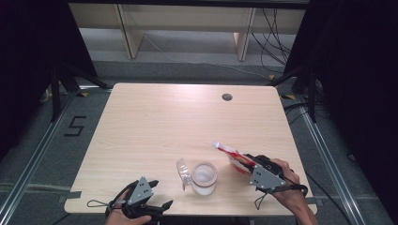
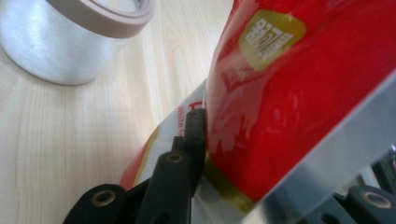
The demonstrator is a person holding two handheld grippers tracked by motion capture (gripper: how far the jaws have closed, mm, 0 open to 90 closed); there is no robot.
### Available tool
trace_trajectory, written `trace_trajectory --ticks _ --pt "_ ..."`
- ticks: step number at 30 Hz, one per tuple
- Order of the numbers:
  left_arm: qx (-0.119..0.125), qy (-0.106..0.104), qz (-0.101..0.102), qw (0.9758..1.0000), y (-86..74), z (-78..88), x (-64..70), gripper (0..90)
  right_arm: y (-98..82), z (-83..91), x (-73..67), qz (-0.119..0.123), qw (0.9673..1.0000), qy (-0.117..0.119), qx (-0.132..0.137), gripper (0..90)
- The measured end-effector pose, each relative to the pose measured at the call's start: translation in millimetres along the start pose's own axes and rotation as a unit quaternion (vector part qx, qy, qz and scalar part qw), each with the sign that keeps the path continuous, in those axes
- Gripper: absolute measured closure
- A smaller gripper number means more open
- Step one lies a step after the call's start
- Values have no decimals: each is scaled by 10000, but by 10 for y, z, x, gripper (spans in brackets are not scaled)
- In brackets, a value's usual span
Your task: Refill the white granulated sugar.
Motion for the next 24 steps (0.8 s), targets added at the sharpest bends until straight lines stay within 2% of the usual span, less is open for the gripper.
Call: trace_trajectory --ticks 2,4,7,8,9,10,12,16,17,19,24 --pt "60 -30 61 10000 5 -5 10 174 -21 -1 12 -88 10000 -27 24 777" --pt "87 -41 85 9999 7 -6 14 174 -63 11 24 -341 9994 -70 -14 772" --pt "82 -44 91 9999 3 -14 15 174 -90 21 35 -437 9990 -53 -12 768" --pt "13 -14 8 10000 0 -3 1 174 -104 28 35 -426 9991 -88 -21 766" --pt "4 5 -8 10000 1 1 -1 174 -136 45 27 -585 9982 -98 -16 764" --pt "26 5 6 10000 2 -1 2 174 -136 45 27 -585 9982 -98 -16 764" --pt "86 -39 79 9999 6 -10 11 174 -171 70 6 -818 9966 -129 27 757" --pt "52 -19 71 10000 4 -5 9 174 -212 91 7 -935 9955 -143 17 751" --pt "88 -33 87 9999 6 -8 16 174 -244 103 -3 -1099 9938 -178 -13 748" --pt "91 -35 92 9999 8 -7 15 174 -264 112 -3 -1190 9927 -207 52 748" --pt "88 -44 123 9999 8 -3 18 174 -253 116 14 -1208 9923 -254 88 718"
Point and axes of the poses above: each handheld gripper's, and its own axes: z roughly backward along the jaws, y roughly out of its top, x roughly to its right, the point moved 6 cm from there along -z, roughly forward along the jaws, and after that the axes turned 15 degrees about z, right-handed, at the moved point
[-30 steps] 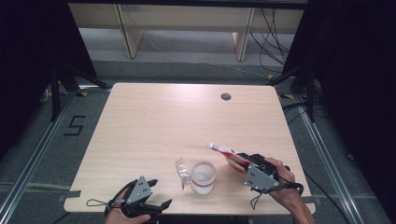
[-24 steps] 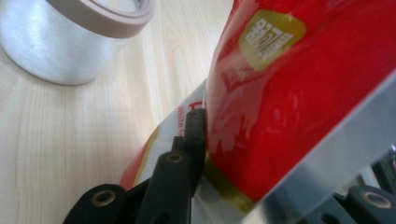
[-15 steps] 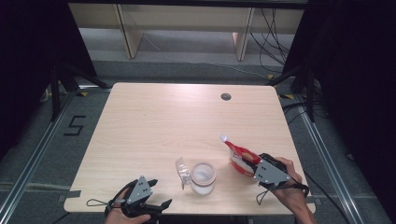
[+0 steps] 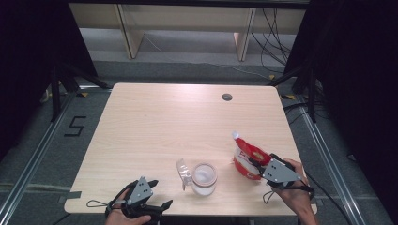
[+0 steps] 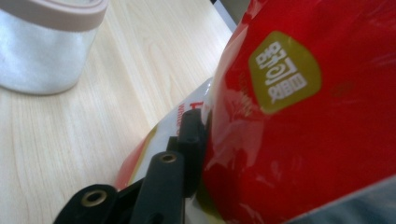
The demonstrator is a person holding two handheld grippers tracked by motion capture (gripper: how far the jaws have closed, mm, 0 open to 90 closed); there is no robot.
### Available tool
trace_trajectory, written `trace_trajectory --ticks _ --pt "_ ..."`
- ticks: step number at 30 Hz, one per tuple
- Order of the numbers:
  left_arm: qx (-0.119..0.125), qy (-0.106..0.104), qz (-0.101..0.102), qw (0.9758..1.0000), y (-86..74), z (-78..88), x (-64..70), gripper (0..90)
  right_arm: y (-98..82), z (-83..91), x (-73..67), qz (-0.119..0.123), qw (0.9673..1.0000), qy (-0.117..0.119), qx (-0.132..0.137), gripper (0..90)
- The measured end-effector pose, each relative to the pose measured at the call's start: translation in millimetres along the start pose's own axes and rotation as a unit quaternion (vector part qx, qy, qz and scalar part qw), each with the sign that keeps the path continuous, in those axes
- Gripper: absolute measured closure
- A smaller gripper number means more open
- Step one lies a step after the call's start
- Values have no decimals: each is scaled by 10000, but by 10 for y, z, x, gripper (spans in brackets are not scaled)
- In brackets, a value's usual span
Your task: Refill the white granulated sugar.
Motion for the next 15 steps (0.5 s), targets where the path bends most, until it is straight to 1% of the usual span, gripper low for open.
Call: trace_trajectory --ticks 2,3,5,6,7,8,9,10,11,12,13,14,15 --pt "-10 22 -20 10000 1 4 -6 174 1 3 3 -35 10000 -10 -7 708" --pt "2 8 -1 10000 1 3 -1 174 7 14 14 -125 9999 -78 29 676" --pt "3 13 -12 10000 3 4 -4 174 15 33 28 -258 9996 -112 90 644" --pt "3 13 -12 10000 3 4 -4 174 15 33 28 -258 9996 -112 90 644" --pt "0 18 -5 10000 4 6 -6 174 24 69 40 -410 9989 -186 118 595" --pt "0 18 -5 10000 4 6 -6 174 24 69 40 -410 9989 -186 118 595" --pt "3 15 -27 10000 5 5 -7 174 38 118 56 -536 9981 -283 122 557" --pt "0 14 2 10000 2 4 -1 174 42 135 59 -580 9978 -314 104 534" --pt "0 14 2 10000 2 4 -1 174 42 135 59 -580 9978 -314 104 534" --pt "0 11 4 10000 1 2 0 174 59 199 63 -701 9967 -380 135 504" --pt "3 9 7 10000 2 1 1 174 59 226 65 -795 9958 -436 105 478" --pt "3 9 7 10000 2 1 1 174 59 226 65 -795 9958 -436 105 478" --pt "0 7 5 10000 2 3 0 174 71 266 38 -937 9946 -423 108 451"
Point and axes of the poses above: each handheld gripper's, and its own axes: z roughly backward along the jaws, y roughly out of its top, x roughly to its right, the point moved 6 cm from there along -z, roughly forward along the jaws, and after that the axes turned 15 degrees about z, right-handed, at the moved point
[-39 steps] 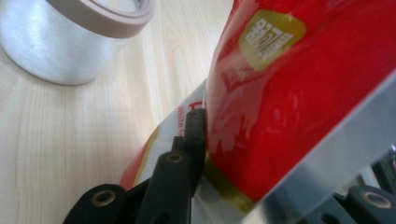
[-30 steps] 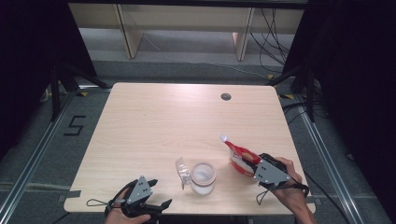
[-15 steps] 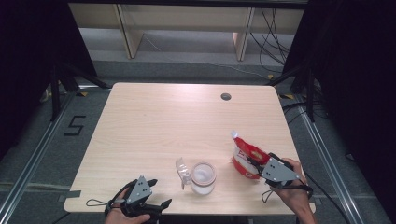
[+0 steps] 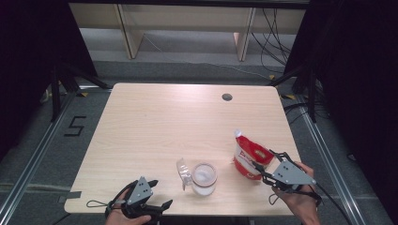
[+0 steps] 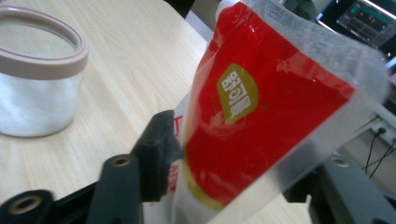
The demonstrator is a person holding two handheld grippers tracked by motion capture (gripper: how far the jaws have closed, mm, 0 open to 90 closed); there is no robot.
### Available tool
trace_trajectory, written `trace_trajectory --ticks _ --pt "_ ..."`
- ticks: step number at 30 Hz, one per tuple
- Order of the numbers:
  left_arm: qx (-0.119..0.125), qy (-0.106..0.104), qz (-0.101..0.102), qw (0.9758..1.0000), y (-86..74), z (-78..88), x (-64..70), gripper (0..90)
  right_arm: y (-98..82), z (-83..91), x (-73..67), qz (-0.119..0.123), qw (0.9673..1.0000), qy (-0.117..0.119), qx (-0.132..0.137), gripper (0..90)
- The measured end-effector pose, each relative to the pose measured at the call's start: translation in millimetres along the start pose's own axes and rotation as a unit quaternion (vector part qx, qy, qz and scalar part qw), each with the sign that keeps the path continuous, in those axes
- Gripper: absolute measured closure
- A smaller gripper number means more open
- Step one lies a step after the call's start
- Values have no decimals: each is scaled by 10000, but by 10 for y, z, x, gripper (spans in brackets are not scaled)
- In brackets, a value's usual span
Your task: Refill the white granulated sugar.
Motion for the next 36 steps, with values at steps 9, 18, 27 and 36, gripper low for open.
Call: trace_trajectory --ticks 9,18,27,36 --pt "-2 -13 10 10000 0 -4 3 174 -49 156 -81 -509 9986 -104 -46 390" --pt "-49 19 -36 10000 13 13 -16 174 -148 227 -201 -901 9958 145 -107 370" --pt "68 -61 95 9999 51 27 8 174 -214 224 -296 -1200 9922 248 -234 345" --pt "62 -124 193 9997 108 51 89 179 -316 234 -403 -1316 9895 424 -410 304"
Point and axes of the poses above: each handheld gripper's, and its own axes: z roughly backward along the jaws, y roughly out of its top, x roughly to its right, the point moved 6 cm from there along -z, roughly forward along the jaws, and after that the axes turned 15 degrees about z, right-handed, at the moved point
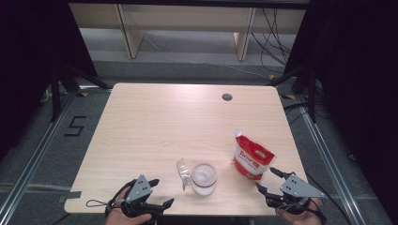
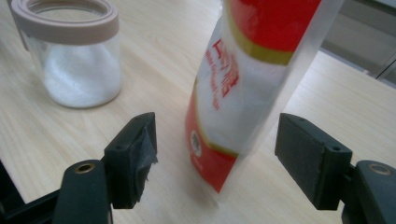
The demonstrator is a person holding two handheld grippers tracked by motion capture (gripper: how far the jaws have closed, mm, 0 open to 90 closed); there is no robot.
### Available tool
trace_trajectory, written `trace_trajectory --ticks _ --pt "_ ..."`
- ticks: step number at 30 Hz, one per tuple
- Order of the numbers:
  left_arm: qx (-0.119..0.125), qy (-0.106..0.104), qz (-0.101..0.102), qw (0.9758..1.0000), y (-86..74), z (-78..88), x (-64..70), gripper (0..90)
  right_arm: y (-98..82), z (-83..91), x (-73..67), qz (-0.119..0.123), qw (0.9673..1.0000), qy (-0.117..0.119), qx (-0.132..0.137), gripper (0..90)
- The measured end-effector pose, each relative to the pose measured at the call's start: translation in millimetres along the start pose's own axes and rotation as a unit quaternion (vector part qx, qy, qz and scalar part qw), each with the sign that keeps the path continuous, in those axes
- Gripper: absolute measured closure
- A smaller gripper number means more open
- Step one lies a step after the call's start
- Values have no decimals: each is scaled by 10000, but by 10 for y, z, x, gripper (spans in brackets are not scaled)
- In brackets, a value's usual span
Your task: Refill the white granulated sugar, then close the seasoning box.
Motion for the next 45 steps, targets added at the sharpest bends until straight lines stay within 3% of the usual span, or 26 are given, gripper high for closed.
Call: trace_trajectory --ticks 1,7,11,13,14,19,29,31,33,34,36,39,42,43,44,45 --pt "0 0 0 10000 0 0 0 179 -7 4 -20 -80 10000 -16 -34 299" --pt "13 -75 11 10000 39 5 63 181 -23 6 -60 4 9999 88 -51 286" --pt "9 -83 -39 10000 62 5 73 181 -36 39 -87 -222 9997 73 -73 282" --pt "0 -64 -15 10000 68 8 84 181 -41 36 -76 -79 9999 74 -28 282" --pt "-61 15 -95 9999 72 21 67 182 -46 41 -90 -101 9999 95 -44 282" --pt "-23 -34 -43 10000 89 30 90 182 -46 45 -123 -141 9998 93 -63 281" --pt "26 -46 -71 10000 157 40 139 184 -64 56 -135 7 9999 119 -122 280" --pt "47 -71 -96 9999 166 33 141 192 -67 54 -143 -52 9999 101 -125 280" --pt "21 -36 -108 9999 179 33 149 195 -75 54 -136 42 9998 153 -136 280" --pt "-33 18 -221 9997 185 37 133 195 -76 54 -135 38 9998 141 -133 280" --pt "74 -80 -91 9999 213 17 173 202 -83 54 -127 6 9998 115 -134 280" --pt "28 -23 -114 9999 224 23 170 233 -90 49 -120 63 9998 132 -135 280" --pt "42 -126 -109 9999 235 14 176 343 -98 49 -125 -9 9997 126 -186 280" --pt "80 -127 -140 9998 240 11 177 343 -98 49 -125 -9 9997 126 -186 280" --pt "71 -103 -190 9997 239 13 189 445 -96 47 -126 10 9998 126 -183 280" --pt "71 -103 -190 9997 239 13 189 486 -96 47 -126 10 9998 126 -183 280"
Point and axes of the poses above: each handheld gripper's, and its own axes: z roughly backward along the jaws, y roughly out of its top, x roughly to its right, the point moved 6 cm from there along -z, roughly forward along the jaws, and after that the axes turned 15 degrees about z, right-handed, at the moved point
